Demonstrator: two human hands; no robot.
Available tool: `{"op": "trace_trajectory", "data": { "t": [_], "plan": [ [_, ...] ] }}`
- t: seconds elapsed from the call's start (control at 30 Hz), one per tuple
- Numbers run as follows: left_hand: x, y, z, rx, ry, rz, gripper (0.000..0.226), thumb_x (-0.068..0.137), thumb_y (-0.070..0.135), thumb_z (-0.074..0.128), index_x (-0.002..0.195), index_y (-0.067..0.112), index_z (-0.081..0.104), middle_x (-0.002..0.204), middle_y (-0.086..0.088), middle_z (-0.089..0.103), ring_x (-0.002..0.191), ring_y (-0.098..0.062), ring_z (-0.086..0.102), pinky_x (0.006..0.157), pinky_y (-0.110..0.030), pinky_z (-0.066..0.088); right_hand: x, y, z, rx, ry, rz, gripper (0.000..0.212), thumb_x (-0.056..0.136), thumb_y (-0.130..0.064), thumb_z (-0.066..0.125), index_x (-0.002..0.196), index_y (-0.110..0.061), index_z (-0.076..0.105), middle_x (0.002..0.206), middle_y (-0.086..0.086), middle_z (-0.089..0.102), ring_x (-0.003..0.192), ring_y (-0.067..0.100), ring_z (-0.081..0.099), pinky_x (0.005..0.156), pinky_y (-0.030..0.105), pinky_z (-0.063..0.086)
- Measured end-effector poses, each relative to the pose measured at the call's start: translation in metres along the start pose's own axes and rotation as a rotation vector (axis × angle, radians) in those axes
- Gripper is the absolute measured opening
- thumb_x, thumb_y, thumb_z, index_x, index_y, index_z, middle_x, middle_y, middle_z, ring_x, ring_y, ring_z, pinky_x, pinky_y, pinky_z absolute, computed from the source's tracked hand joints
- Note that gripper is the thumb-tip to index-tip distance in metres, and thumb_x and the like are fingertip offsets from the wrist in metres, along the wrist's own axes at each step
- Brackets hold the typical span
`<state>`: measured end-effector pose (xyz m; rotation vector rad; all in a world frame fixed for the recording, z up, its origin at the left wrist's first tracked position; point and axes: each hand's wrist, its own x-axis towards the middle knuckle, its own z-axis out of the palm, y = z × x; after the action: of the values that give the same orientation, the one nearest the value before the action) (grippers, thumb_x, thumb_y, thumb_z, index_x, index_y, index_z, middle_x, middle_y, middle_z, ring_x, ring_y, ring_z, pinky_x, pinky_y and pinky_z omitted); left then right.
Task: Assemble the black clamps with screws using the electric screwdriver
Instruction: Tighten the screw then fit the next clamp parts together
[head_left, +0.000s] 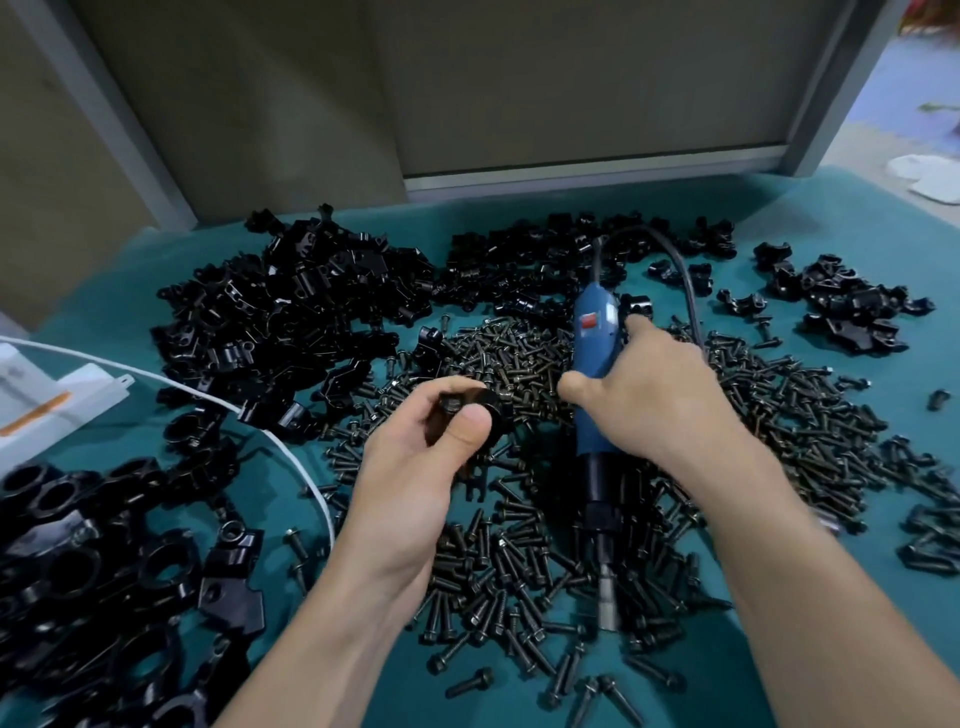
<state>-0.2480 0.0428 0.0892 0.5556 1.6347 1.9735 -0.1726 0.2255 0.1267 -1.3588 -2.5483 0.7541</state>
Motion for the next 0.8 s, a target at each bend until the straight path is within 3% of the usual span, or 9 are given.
{"op": "trace_trajectory", "data": {
  "t": [0.1, 0.17, 0.2, 0.27, 0.33, 0.37, 0.5, 0.6, 0.8],
  "plan": [
    [0.004, -0.004, -0.005, -0.053, -0.029, -0.027, 0.016, 0.086, 0.015, 0.074, 0.1, 0.023, 0.076, 0.097, -0.004, 0.078, 0.084, -0.011, 0.072, 0.075, -0.021, 0.057, -0.011, -0.014, 0.0, -0.299, 0.167, -0.009, 0.051, 0.091, -0.062, 0.062, 0.109, -0.015, 0.059, 0.08, 0.004, 0.053, 0.075, 0.03, 0.051, 0.066, 0.035, 0.039],
    [0.004, -0.003, -0.005, -0.109, -0.054, -0.061, 0.018, 0.094, -0.002, 0.066, 0.103, 0.014, 0.067, 0.092, -0.003, 0.077, 0.079, -0.011, 0.074, 0.07, -0.02, 0.058, -0.021, -0.02, -0.008, -0.266, 0.306, -0.172, 0.032, 0.091, -0.053, 0.066, 0.102, -0.023, 0.066, 0.064, -0.003, 0.045, 0.066, 0.027, 0.051, 0.061, 0.031, 0.039],
    [0.003, -0.002, -0.005, -0.129, -0.063, -0.073, 0.02, 0.095, -0.005, 0.062, 0.104, 0.012, 0.065, 0.093, -0.005, 0.078, 0.083, -0.013, 0.075, 0.072, -0.022, 0.06, -0.025, -0.022, -0.013, -0.155, 0.256, -0.277, 0.022, 0.089, -0.049, 0.069, 0.096, -0.028, 0.069, 0.059, -0.006, 0.05, 0.06, 0.021, 0.057, 0.055, 0.027, 0.041],
    [0.003, -0.001, -0.006, -0.163, -0.073, -0.09, 0.021, 0.095, -0.008, 0.058, 0.108, 0.007, 0.065, 0.102, -0.011, 0.077, 0.09, -0.017, 0.075, 0.076, -0.026, 0.061, -0.036, -0.025, -0.021, 0.074, -0.125, -0.402, 0.018, 0.084, -0.05, 0.076, 0.089, -0.033, 0.072, 0.064, -0.011, 0.069, 0.057, 0.006, 0.066, 0.05, 0.021, 0.051],
    [0.002, 0.001, -0.007, -0.199, -0.072, -0.096, 0.023, 0.095, -0.007, 0.056, 0.114, 0.003, 0.067, 0.111, -0.016, 0.076, 0.094, -0.021, 0.073, 0.076, -0.027, 0.061, -0.044, -0.022, -0.017, 0.14, -0.439, -0.443, 0.026, 0.08, -0.051, 0.08, 0.095, -0.033, 0.068, 0.082, -0.013, 0.076, 0.073, 0.005, 0.072, 0.068, 0.026, 0.061],
    [0.002, 0.001, -0.006, -0.214, -0.067, -0.09, 0.024, 0.095, -0.004, 0.057, 0.115, 0.004, 0.067, 0.113, -0.016, 0.075, 0.095, -0.023, 0.072, 0.077, -0.028, 0.06, -0.046, -0.019, -0.013, 0.141, -0.449, -0.459, 0.029, 0.081, -0.051, 0.081, 0.1, -0.034, 0.066, 0.086, -0.013, 0.077, 0.078, 0.006, 0.073, 0.075, 0.029, 0.061],
    [0.001, 0.003, -0.006, -0.064, -0.069, 0.016, 0.019, 0.084, 0.014, 0.07, 0.099, 0.023, 0.077, 0.103, -0.008, 0.077, 0.09, -0.018, 0.071, 0.08, -0.026, 0.059, -0.049, -0.009, -0.002, 0.298, -0.24, -0.502, 0.023, 0.09, -0.041, 0.076, 0.111, -0.036, 0.069, 0.082, -0.013, 0.077, 0.067, 0.004, 0.07, 0.069, 0.032, 0.06],
    [0.002, 0.003, -0.009, 0.09, -0.073, 0.133, 0.014, 0.082, 0.023, 0.08, 0.096, 0.025, 0.078, 0.096, -0.003, 0.078, 0.088, -0.014, 0.075, 0.076, -0.024, 0.059, -0.051, -0.004, 0.003, 0.422, -0.217, -0.548, 0.016, 0.091, -0.029, 0.077, 0.106, -0.036, 0.073, 0.086, -0.01, 0.077, 0.079, 0.013, 0.073, 0.075, 0.042, 0.061],
    [0.001, 0.004, -0.011, 0.31, -0.235, 0.252, 0.019, 0.09, 0.038, 0.074, 0.097, 0.02, 0.073, 0.09, 0.003, 0.07, 0.086, -0.013, 0.069, 0.078, -0.029, 0.057, -0.053, 0.002, 0.003, 0.567, -0.2, -0.55, 0.017, 0.071, -0.026, 0.07, 0.087, -0.027, 0.073, 0.074, -0.003, 0.072, 0.071, 0.02, 0.068, 0.067, 0.047, 0.057]
  ]
}}
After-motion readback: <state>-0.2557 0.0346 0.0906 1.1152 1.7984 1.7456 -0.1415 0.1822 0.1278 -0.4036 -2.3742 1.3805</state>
